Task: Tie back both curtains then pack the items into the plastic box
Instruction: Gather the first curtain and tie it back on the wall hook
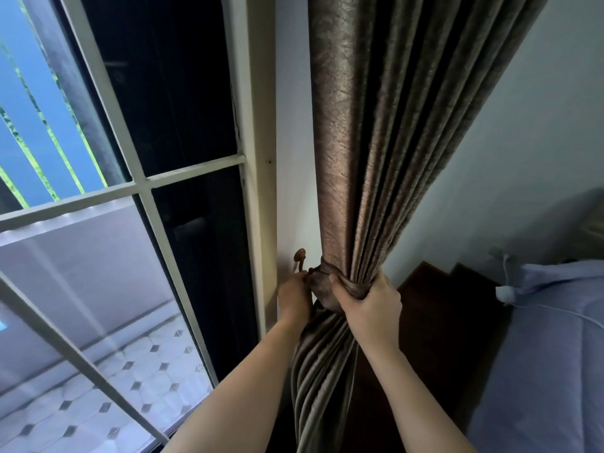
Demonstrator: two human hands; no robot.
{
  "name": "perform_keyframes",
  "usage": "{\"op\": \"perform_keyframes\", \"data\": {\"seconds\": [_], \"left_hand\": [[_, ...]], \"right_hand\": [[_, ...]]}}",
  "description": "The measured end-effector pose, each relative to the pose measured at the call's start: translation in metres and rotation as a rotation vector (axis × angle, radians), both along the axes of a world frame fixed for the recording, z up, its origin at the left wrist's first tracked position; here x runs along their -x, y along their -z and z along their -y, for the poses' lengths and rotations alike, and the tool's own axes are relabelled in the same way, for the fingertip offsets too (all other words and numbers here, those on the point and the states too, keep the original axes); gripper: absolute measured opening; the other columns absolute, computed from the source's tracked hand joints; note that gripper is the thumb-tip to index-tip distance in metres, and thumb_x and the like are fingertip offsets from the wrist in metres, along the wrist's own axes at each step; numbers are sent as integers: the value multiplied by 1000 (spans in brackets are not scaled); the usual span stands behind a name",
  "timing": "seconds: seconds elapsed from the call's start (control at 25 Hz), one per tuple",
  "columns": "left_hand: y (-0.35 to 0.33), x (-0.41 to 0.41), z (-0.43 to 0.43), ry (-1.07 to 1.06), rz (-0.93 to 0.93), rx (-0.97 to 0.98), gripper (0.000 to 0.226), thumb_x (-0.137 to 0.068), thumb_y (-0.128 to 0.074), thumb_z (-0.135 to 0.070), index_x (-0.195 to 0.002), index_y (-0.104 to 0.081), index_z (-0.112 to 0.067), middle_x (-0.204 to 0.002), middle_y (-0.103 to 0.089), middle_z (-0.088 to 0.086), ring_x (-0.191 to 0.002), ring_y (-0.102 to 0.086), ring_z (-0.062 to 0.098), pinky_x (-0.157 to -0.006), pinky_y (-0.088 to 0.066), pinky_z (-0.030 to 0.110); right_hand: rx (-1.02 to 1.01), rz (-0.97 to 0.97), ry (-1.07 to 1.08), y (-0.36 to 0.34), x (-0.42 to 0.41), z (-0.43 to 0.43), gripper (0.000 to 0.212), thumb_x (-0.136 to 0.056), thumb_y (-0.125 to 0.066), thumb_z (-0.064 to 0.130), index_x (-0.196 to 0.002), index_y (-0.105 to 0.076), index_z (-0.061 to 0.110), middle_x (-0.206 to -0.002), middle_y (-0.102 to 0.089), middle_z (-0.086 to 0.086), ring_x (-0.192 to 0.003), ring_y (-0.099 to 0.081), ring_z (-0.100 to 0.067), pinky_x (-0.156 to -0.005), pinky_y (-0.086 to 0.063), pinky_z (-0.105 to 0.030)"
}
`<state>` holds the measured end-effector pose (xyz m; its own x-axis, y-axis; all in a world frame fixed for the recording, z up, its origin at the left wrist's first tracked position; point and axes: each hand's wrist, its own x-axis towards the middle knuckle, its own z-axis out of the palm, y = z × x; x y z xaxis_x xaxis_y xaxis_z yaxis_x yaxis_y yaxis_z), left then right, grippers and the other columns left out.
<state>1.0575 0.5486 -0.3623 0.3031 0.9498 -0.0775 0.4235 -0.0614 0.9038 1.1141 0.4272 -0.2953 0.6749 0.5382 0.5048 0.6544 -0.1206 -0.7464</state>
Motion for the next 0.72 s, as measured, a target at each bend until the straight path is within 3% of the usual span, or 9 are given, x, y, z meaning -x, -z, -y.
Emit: {"op": "perform_keyframes", "data": {"seconds": [0.12, 0.2, 0.32, 0.44, 0.56, 0.72], "left_hand": [[-3, 17, 26, -15, 156, 70, 26, -96, -47, -24, -117, -61, -17, -91, -60, -6, -85, -56, 11, -81, -44, 26], [1, 40, 57, 130, 167, 14, 23, -99, -42, -21, -116, -57, -24, -95, -63, -9, -88, -61, 8, -86, -49, 26], [21, 78, 76, 288, 162, -61, 25, -98, -42, -17, -117, -57, -25, -104, -65, -10, -100, -62, 9, -89, -49, 23], [28, 93, 64, 317, -15, -166, 35, -91, -49, -19, -126, -52, -21, -109, -64, -4, -101, -61, 14, -88, -51, 30], [22, 92, 59, 292, -140, -191, 39, -92, -48, -27, -130, -44, -23, -99, -68, 6, -86, -65, 23, -75, -55, 36], [27, 95, 58, 275, -291, -440, 37, -98, -43, -24, -134, -47, -12, -107, -67, 14, -92, -66, 33, -79, -55, 44]], "right_hand": [[10, -9, -15, 8, 0, 9, 58, -72, -71, 48, -113, -60, 9, -100, -67, -2, -93, -63, -17, -83, -53, -32], [28, -36, -64, 18, 0, 15, 74, -69, -69, 57, -125, -51, 12, -112, -63, -1, -102, -61, -15, -86, -54, -32], [76, -235, -222, 44, 4, 31, 89, -67, -77, 47, -139, -33, 18, -122, -55, 4, -106, -58, -8, -81, -54, -19], [193, -292, -262, 80, 9, 47, 69, -72, -77, 31, -130, -42, 18, -106, -59, 9, -99, -62, -9, -75, -54, -14], [237, -226, -236, 97, 18, 50, 33, -78, -73, 25, -106, -58, 16, -92, -62, 12, -89, -66, -10, -76, -58, -25], [219, -154, -180, 94, 19, 45, 23, -83, -69, 25, -102, -63, 13, -90, -66, 6, -80, -63, -5, -72, -53, -16]]}}
